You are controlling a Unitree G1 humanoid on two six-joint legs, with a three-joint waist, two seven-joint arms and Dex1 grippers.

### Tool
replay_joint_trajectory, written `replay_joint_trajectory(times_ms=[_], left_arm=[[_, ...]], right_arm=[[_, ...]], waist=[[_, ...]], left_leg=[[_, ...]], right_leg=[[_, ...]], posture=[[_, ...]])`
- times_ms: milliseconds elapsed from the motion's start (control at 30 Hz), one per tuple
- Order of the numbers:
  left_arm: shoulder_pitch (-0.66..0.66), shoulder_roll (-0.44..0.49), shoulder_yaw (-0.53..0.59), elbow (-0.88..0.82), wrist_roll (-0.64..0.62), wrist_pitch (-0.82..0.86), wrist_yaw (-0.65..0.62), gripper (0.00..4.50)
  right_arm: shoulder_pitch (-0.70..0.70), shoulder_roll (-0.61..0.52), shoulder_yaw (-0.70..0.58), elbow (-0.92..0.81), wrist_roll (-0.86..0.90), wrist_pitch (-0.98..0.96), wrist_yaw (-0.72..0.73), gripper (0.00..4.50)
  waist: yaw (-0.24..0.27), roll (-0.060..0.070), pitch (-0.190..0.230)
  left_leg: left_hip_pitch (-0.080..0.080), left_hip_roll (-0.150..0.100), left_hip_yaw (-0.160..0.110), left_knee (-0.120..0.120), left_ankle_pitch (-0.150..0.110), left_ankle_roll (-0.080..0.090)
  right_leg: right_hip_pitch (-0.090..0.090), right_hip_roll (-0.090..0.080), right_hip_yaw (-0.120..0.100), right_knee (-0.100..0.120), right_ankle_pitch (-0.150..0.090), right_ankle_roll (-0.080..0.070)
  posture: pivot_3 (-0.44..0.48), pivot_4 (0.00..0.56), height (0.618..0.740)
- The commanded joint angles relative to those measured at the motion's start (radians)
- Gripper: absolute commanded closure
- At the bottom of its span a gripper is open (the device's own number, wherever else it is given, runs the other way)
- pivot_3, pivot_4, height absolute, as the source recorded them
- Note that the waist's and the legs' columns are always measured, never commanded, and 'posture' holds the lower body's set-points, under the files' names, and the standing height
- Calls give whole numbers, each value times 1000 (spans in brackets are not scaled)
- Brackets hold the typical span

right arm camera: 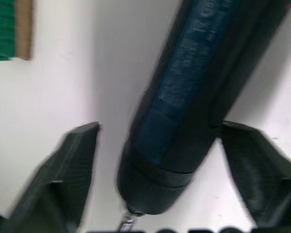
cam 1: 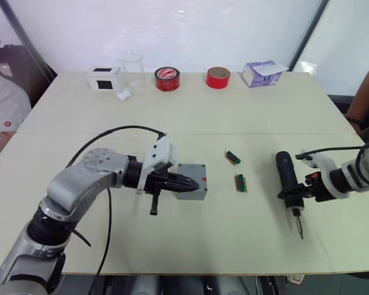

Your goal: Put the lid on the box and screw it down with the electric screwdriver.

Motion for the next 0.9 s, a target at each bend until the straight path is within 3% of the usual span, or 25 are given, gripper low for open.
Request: replay_joint_trajectory(times_ms=[33, 100, 300, 367, 467, 633, 767, 900], left_arm=[[-1, 14, 34, -19, -14, -7, 4, 4500], [-2, 16, 35, -9, -14, -10, 3, 4500], [-18, 14, 64, 76, -8, -31, -3, 4500], [-32, 8, 77, 139, -2, -45, -11, 4500], [-42, 15, 60, 218, 30, -79, -36, 4500], [-71, 14, 18, 305, 87, -132, -81, 4500], [-117, -13, -14, 371, 138, -172, -95, 4500], [-156, -47, -42, 418, 179, -200, -114, 4500]], right_arm=[[20, 21, 23, 3, -31, -17, 5, 2131], [30, 24, 19, -3, -41, -19, 6, 2717], [-20, 58, -77, 75, -102, -94, -41, 2721], [-101, 99, -169, 146, -136, -203, -99, 2721], [-159, 194, -396, 118, -76, -311, -164, 2721], [-101, 506, -771, -234, 108, -465, -344, 2721], [-4, 691, -737, -505, 171, -517, -430, 2721], [56, 840, -663, -641, 240, -569, -474, 2721]], waist=[[-1, 0, 0], [0, -1, -1], [-1, -3, -2], [-10, -5, -1], [-9, 3, 3], [-1, 3, 2], [7, 4, 2], [1, 4, 2]], left_leg=[[0, 0, 0, 0, 0, 0], [0, 0, 0, 0, 0, 0], [1, 0, 0, 1, 0, 0], [1, 0, 1, 1, 0, 0], [1, -1, 4, 2, 1, -2], [-1, 1, 4, -1, 1, -2], [-9, 3, 2, -2, 1, -2], [-15, -1, 3, 1, 3, -5]], right_leg=[[0, 0, 0, 0, 0, 0], [0, 1, 0, 0, 0, 0], [1, 0, -1, 0, 0, 0], [2, 0, 0, 0, 0, 0], [0, -1, 4, 0, 3, 2], [-4, 4, 5, 2, 4, 4], [-10, 3, 0, 2, 3, 2], [-13, -2, -1, 2, 4, 4]], posture=[[0, 150, 740], [0, 150, 740], [0, 150, 740], [0, 150, 740], [0, 150, 740], [0, 150, 740], [0, 150, 740], [0, 150, 740]])
